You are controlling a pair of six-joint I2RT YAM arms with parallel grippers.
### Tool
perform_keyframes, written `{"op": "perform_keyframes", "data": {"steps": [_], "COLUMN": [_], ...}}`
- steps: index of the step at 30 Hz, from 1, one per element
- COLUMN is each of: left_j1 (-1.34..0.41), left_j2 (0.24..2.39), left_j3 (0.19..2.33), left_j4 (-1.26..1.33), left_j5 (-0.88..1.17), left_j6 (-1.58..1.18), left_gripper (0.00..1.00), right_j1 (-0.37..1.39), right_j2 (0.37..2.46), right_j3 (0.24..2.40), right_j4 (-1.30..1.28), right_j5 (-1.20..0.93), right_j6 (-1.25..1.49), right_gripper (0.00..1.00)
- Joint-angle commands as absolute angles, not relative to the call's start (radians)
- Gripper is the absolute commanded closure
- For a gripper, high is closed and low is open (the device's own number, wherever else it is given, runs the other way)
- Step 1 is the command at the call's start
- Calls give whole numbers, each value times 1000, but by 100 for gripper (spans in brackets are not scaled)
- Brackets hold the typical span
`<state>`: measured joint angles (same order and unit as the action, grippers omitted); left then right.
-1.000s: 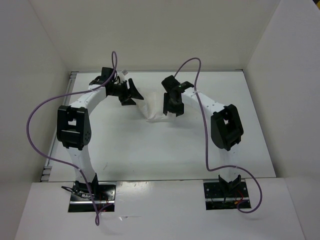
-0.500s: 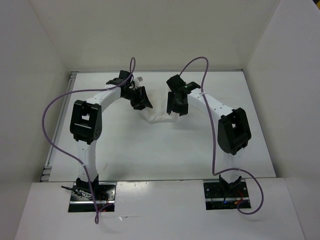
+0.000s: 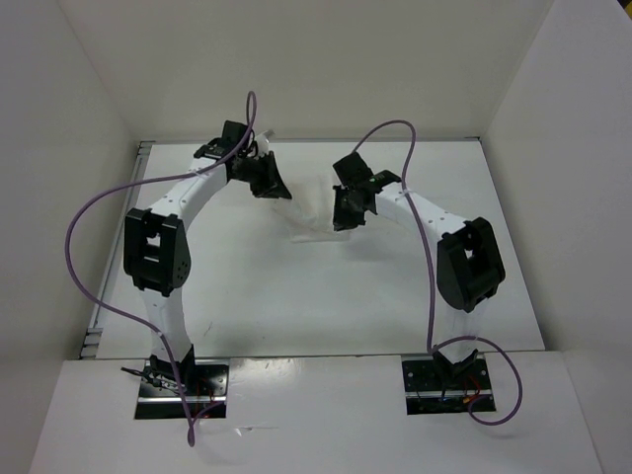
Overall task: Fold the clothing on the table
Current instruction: Fold the skirt
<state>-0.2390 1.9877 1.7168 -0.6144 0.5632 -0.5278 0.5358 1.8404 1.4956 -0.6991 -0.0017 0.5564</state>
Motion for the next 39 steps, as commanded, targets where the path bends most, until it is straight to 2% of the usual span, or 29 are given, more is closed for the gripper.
{"op": "perform_keyframes", "data": {"steps": [1, 2, 13, 14, 15, 16, 20, 37, 38, 39], "left_j1": [-236, -236, -245, -245, -245, -255, -255, -255, -255, -255], "left_j2": [1954, 1954, 2003, 2003, 2003, 2003, 2003, 2023, 2023, 2023], "left_j3": [1793, 1804, 1919, 1919, 1919, 1919, 1910, 1852, 1841, 1830], "left_j4": [-603, -603, -572, -572, -572, -572, -572, -554, -554, -554], "left_j5": [633, 646, 693, 693, 693, 693, 693, 693, 693, 693], "left_j6": [-538, -555, -620, -620, -620, -620, -620, -629, -629, -629], "left_gripper": [100, 100, 100, 100, 100, 100, 100, 100, 100, 100], "right_j1": [531, 531, 589, 589, 589, 589, 589, 632, 643, 643], "right_j2": [1802, 1802, 1835, 1847, 1847, 1847, 1838, 1890, 1902, 1902], "right_j3": [1467, 1451, 1410, 1436, 1436, 1449, 1488, 1549, 1560, 1560], "right_j4": [-580, -566, -440, -449, -460, -460, -505, -549, -569, -569], "right_j5": [-61, -61, -40, -25, -11, 6, 115, 143, 143, 156], "right_j6": [554, 564, 641, 641, 641, 641, 632, 575, 575, 575], "right_gripper": [94, 100, 99, 85, 66, 56, 44, 37, 39, 46]}}
